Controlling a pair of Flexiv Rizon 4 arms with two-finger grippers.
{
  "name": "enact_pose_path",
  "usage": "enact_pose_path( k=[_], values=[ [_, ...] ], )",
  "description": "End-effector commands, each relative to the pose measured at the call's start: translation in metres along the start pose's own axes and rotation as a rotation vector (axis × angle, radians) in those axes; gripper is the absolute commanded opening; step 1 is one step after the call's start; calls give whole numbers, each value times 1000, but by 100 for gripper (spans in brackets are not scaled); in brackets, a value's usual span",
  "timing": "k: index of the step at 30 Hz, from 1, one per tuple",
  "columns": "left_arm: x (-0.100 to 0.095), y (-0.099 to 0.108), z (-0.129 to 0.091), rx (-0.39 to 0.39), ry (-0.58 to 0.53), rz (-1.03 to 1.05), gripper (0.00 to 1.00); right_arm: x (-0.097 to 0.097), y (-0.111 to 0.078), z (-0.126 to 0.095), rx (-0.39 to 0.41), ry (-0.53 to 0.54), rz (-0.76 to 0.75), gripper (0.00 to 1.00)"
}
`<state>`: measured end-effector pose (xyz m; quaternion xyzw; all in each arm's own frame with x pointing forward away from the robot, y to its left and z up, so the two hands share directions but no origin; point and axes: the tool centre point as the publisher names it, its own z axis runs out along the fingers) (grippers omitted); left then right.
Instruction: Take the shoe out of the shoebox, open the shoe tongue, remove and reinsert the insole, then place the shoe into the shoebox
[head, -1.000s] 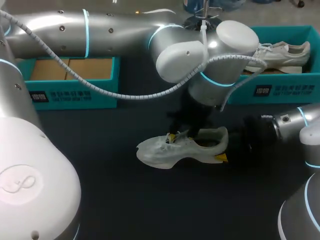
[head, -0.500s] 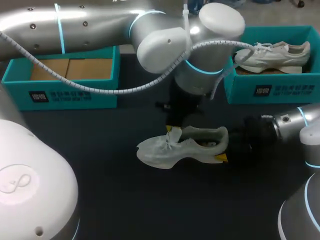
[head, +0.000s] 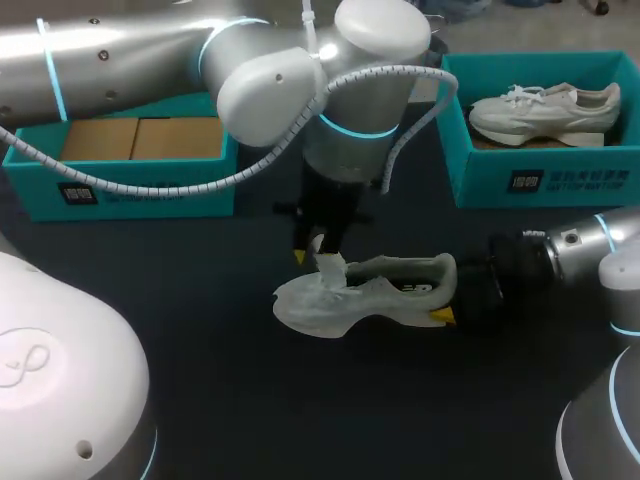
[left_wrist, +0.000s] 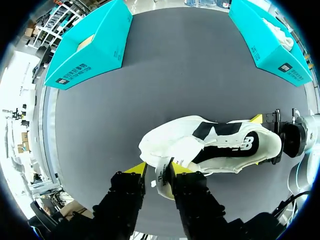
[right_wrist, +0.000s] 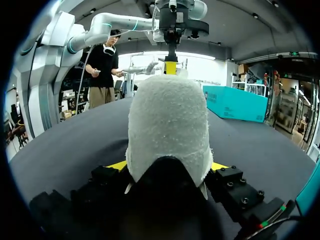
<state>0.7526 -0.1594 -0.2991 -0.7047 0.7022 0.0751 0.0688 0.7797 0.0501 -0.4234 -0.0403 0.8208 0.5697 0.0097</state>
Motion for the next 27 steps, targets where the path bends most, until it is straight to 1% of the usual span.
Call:
enact_pose_path(
  k=[1, 3, 4, 5, 6, 7, 9, 10, 14, 17, 20, 23, 27],
  values=[
    [-2, 0, 2, -5, 98, 9, 83, 1, -2, 1, 3, -1, 0, 0],
    [1, 0, 0, -4, 108, 16, 80, 1, -2, 1, 3, -1, 0, 0],
    [3, 0, -1, -4, 114, 21, 80, 1, -2, 1, 3, -1, 0, 0],
    [4, 0, -3, -2, 118, 23, 68, 1, -2, 1, 3, -1, 0, 0],
    [5, -1, -3, -2, 121, 24, 55, 1, -2, 1, 3, -1, 0, 0],
    [6, -1, -4, -4, 125, 24, 46, 1, -2, 1, 3, -1, 0, 0],
    [7, -1, -6, -3, 129, 25, 25, 1, -2, 1, 3, -1, 0, 0],
    [8, -1, -7, -3, 132, 25, 0, 1, -2, 1, 3, -1, 0, 0],
    [8, -1, -10, 1, 139, 31, 0, 1, -2, 1, 3, -1, 0, 0],
    [0, 0, -8, 1, 142, 33, 0, 1, -2, 1, 3, -1, 0, 0],
    [-8, 0, -2, -18, 151, 41, 0, 1, -2, 1, 3, -1, 0, 0],
    [-17, 1, 10, -49, 160, 45, 0, 1, -2, 1, 3, -1, 0, 0],
    [-25, 3, 19, -70, 179, 55, 1, 1, -2, 1, 3, -1, 0, 0]
  ],
)
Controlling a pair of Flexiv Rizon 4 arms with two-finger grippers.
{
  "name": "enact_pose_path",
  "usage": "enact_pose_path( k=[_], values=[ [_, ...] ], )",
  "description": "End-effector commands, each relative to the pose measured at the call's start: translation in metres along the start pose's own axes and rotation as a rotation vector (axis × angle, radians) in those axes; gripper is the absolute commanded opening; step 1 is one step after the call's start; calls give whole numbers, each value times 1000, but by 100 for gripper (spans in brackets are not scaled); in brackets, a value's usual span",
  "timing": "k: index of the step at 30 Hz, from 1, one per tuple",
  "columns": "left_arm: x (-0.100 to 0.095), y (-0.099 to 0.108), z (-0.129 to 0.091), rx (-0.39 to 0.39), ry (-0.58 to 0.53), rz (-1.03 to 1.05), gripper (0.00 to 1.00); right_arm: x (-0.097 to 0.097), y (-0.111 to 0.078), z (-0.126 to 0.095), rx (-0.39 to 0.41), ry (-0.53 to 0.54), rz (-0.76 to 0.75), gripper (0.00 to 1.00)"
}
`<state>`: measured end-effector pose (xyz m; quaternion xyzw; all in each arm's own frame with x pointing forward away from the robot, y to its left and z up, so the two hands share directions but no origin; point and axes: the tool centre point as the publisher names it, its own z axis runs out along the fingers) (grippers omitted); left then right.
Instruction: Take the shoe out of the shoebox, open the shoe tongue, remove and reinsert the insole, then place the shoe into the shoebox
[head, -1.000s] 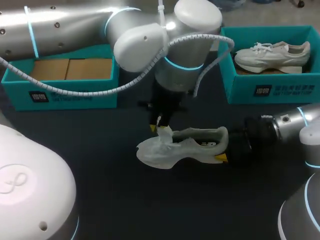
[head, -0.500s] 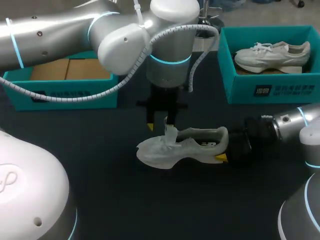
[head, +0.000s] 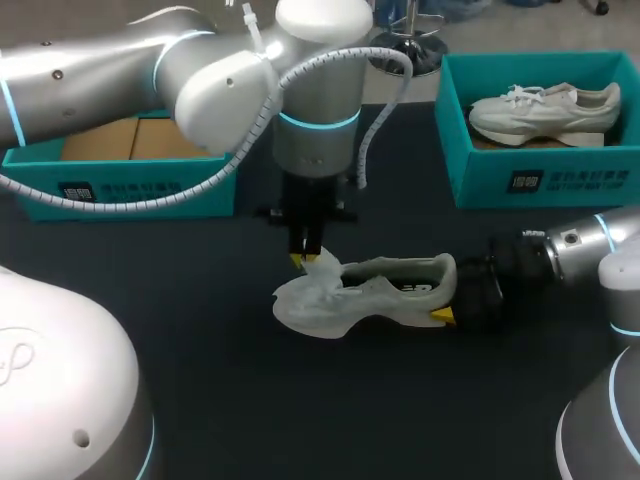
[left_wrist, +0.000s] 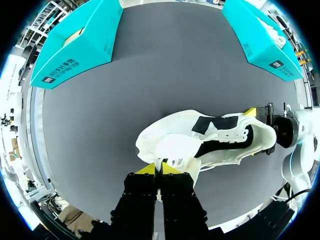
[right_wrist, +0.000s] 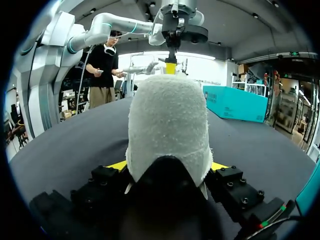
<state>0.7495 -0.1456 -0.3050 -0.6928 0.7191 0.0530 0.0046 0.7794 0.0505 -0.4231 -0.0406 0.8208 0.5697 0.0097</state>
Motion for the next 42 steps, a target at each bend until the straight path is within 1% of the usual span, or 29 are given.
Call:
enact_pose_path(
  k=[1, 4, 7, 10, 11, 12, 13, 15, 16, 19, 21, 22, 24, 26, 42],
  values=[
    [-15, 1, 11, -13, 57, 8, 6, 1, -2, 1, 3, -1, 1, 0],
    [-18, 3, 13, -19, 64, 10, 3, 1, -2, 1, 3, -1, 1, 0],
    [-19, 3, 16, -24, 72, 17, 6, 1, -2, 1, 3, -1, 1, 0],
    [-19, 5, 14, -24, 84, 27, 6, 1, -2, 1, 3, -1, 1, 0],
    [-19, 6, 13, -27, 97, 35, 10, 1, -2, 1, 3, -1, 1, 0],
    [-19, 6, 10, -27, 101, 39, 20, 1, -2, 1, 3, -1, 1, 0],
    [-19, 6, 8, -17, 112, 51, 35, 1, -2, 1, 3, -1, 1, 0],
    [-16, 5, 0, -6, 130, 80, 52, 1, -2, 1, 3, -1, 1, 0],
    [-14, 4, -4, 0, 139, 102, 100, 1, -2, 1, 3, -1, 1, 0],
    [-5, 2, -19, 49, 166, 195, 100, 1, -2, 1, 3, -1, 1, 0],
    [4, 0, -28, 83, 175, 303, 100, 1, -2, 1, 3, -1, 1, 0],
    [8, 0, -32, 114, 170, 347, 100, 1, -2, 1, 3, -1, 1, 0],
    [18, -1, -41, 145, 204, 494, 100, 1, -2, 1, 3, -1, 1, 0],
    [26, -2, -52, 199, 201, 634, 100, 1, -2, 1, 3, -1, 1, 0],
    [26, -2, -52, 199, 201, 634, 100, 1, -2, 1, 3, -1, 1, 0]
  ],
)
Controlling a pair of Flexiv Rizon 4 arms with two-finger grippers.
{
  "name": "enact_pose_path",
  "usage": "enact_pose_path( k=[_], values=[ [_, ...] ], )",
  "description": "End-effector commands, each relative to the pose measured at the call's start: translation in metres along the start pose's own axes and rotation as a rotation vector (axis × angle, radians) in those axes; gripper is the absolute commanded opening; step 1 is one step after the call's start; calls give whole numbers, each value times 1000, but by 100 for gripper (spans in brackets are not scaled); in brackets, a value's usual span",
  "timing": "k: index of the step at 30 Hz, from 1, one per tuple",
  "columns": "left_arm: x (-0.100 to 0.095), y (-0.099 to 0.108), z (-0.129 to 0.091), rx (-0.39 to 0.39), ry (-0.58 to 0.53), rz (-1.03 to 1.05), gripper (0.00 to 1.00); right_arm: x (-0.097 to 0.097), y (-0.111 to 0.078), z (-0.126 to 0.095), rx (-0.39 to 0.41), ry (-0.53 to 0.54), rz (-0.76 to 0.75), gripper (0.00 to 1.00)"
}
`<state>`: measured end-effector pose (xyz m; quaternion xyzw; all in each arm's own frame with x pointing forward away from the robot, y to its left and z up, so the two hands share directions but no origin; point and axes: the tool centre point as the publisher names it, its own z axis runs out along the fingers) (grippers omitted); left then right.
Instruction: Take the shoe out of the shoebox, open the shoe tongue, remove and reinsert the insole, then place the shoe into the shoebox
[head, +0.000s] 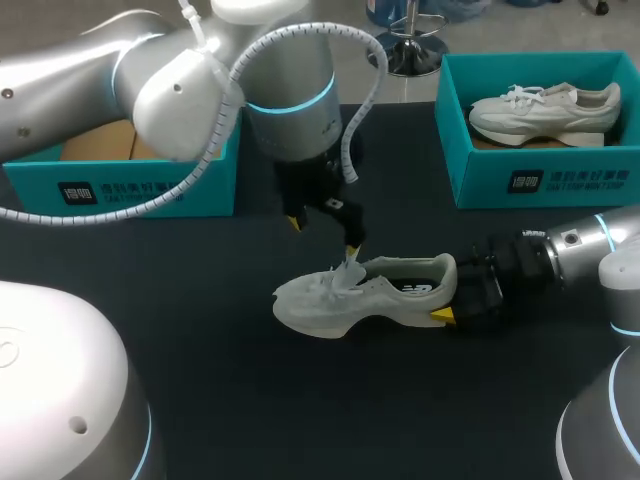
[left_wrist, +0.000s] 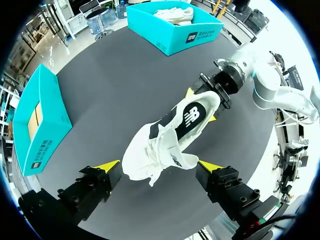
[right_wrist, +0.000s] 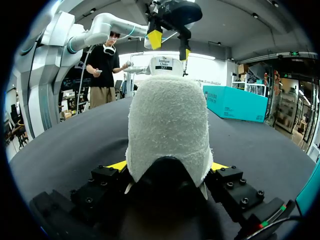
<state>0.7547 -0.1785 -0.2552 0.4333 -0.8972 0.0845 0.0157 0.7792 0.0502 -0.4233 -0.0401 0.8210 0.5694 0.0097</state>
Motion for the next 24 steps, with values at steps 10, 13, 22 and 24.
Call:
enact_pose_path(
  k=[10, 13, 22, 24],
  values=[
    [-1, 2, 0, 5, 2, 1, 100, 1, -2, 1, 2, -1, 0, 0],
    [4, -3, -3, -23, 57, 195, 100, 1, -2, 1, 2, -1, 0, 0],
    [23, -30, -7, -110, 98, 745, 100, 1, -2, 1, 2, -1, 0, 0],
    [30, -29, -5, -161, 43, 899, 100, 1, -2, 1, 2, -1, 0, 0]
  ],
)
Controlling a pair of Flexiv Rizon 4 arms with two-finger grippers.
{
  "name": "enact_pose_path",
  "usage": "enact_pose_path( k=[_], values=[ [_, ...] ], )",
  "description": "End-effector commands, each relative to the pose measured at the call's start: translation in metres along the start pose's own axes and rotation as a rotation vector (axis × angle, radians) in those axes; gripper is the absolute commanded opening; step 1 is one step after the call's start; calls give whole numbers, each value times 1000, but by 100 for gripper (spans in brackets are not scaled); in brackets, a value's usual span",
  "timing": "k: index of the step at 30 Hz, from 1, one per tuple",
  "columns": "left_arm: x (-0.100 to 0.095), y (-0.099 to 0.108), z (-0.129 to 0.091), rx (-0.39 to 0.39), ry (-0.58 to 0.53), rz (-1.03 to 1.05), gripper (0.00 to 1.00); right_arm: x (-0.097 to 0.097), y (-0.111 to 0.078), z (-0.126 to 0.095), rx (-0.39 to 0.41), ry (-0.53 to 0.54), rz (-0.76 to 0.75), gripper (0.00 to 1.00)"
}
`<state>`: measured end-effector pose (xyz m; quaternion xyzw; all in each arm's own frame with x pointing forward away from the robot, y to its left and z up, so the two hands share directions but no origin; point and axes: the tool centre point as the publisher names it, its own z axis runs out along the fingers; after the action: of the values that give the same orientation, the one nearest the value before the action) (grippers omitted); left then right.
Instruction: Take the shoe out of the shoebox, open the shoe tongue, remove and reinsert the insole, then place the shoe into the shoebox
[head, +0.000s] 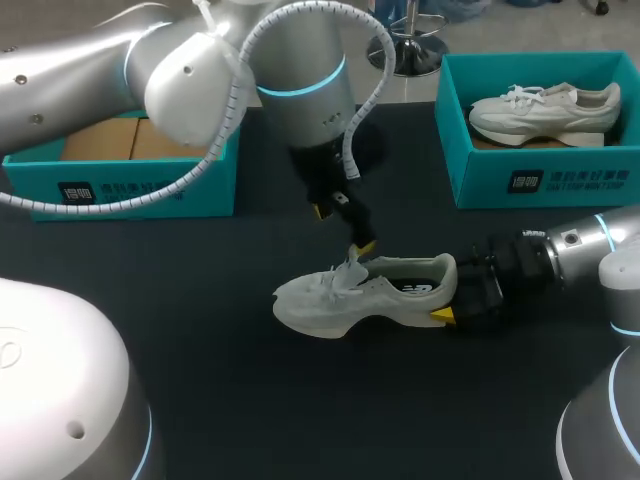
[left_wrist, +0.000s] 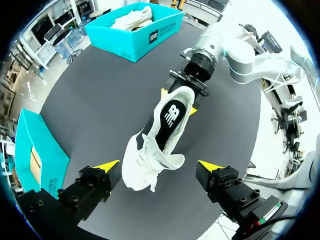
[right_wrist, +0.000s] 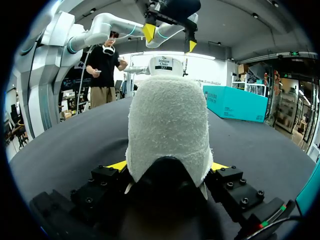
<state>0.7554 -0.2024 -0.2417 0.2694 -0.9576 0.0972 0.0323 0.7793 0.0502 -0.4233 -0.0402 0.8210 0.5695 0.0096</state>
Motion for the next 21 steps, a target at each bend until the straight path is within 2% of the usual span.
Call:
enact_pose_path(
  k=[1, 14, 17, 18, 19, 20, 21],
  values=[
    [10, -17, 8, -155, -61, 561, 100, 1, -2, 1, 3, -1, 0, 0],
    [10, -17, 8, -155, -61, 561, 100, 1, -2, 1, 3, -1, 0, 0],
    [15, -14, 8, -131, -79, 607, 100, 1, -2, 1, 3, -1, 0, 0],
    [18, -14, 8, -130, -115, 605, 100, 1, -2, 1, 3, -1, 0, 0],
    [18, -15, 10, -119, -90, 609, 100, 1, -2, 1, 3, -1, 0, 0],
    [20, -16, 11, -112, -71, 606, 21, 1, -2, 1, 3, -1, 0, 0],
    [21, -18, 13, -118, -94, 593, 0, 1, -2, 1, 3, -1, 0, 0]
  ],
)
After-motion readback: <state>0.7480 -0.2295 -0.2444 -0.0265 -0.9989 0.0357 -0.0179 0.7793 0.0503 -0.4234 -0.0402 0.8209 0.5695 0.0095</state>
